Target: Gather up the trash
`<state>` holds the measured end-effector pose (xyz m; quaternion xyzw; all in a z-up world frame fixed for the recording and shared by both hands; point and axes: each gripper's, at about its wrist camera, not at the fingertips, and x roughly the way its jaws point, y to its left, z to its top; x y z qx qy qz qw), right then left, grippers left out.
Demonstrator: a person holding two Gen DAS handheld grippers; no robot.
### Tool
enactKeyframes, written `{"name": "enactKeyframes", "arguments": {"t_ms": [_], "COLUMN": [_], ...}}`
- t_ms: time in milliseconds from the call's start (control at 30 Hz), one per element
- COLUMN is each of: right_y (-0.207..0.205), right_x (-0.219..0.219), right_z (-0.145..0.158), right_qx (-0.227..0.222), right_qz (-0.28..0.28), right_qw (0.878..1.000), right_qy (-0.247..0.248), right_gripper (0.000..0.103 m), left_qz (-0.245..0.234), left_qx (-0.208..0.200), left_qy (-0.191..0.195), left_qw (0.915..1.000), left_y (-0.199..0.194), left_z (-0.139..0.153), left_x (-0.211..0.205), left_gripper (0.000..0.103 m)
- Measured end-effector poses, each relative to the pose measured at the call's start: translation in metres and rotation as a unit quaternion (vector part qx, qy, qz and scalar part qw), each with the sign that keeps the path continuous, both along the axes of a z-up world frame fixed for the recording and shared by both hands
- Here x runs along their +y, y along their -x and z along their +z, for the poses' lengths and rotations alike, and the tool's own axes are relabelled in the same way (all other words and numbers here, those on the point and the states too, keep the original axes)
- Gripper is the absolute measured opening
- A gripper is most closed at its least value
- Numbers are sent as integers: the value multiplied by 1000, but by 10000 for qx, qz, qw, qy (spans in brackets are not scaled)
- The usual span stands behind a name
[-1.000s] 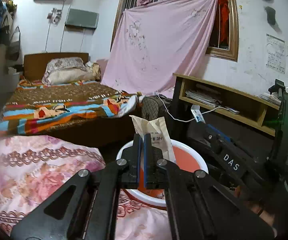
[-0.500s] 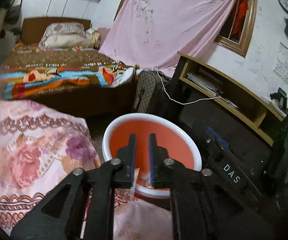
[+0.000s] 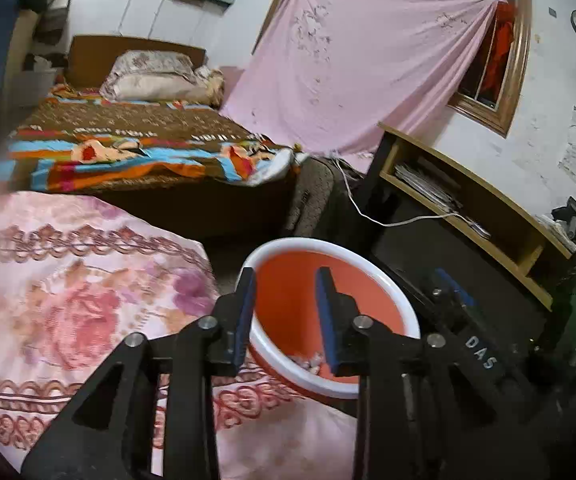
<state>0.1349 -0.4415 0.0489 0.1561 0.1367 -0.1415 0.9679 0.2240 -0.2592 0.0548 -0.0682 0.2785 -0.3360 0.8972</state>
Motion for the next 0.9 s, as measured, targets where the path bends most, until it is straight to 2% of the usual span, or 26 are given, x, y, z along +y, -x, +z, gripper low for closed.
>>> {"name": "enactKeyframes", "arguments": {"t_ms": [167,300,433,533,567,633,667,900], "right_y": [11,26,46,60,65,74,78,113], "right_x": [13,29,54,74,80,93,98,137], "right_z": [10,15,12,8,7,4,3,-9], "right_qx": [-228,-374,-408,-418,-415,-426,-445,-569], "right_qz": [9,120,341,536,591,678,721,954], "right_qw": [9995,9986,9974,9962,9957,9946,9941,9896], "right_qy": [203,346,485,539,581,658,675,915], "right_gripper": [49,72,77,84,85,99,103,103], "left_qz": [401,711,1069,1204,1269,1430,1528,1904], "left_qx": [-335,-553,-801,-846,-848,-944,-1025,-1209], "left_qy": [-31,-99,-198,-251,-283,-305,-297,-365], "left_qw": [9986,9959,9908,9888,9879,9847,9825,9736], "left_y": [15,31,57,73,79,91,100,134], "left_z": [6,10,11,7,5,3,1,-11], "left_x": [27,56,89,111,119,132,140,176], "left_gripper": [35,50,72,78,85,92,91,92]}}
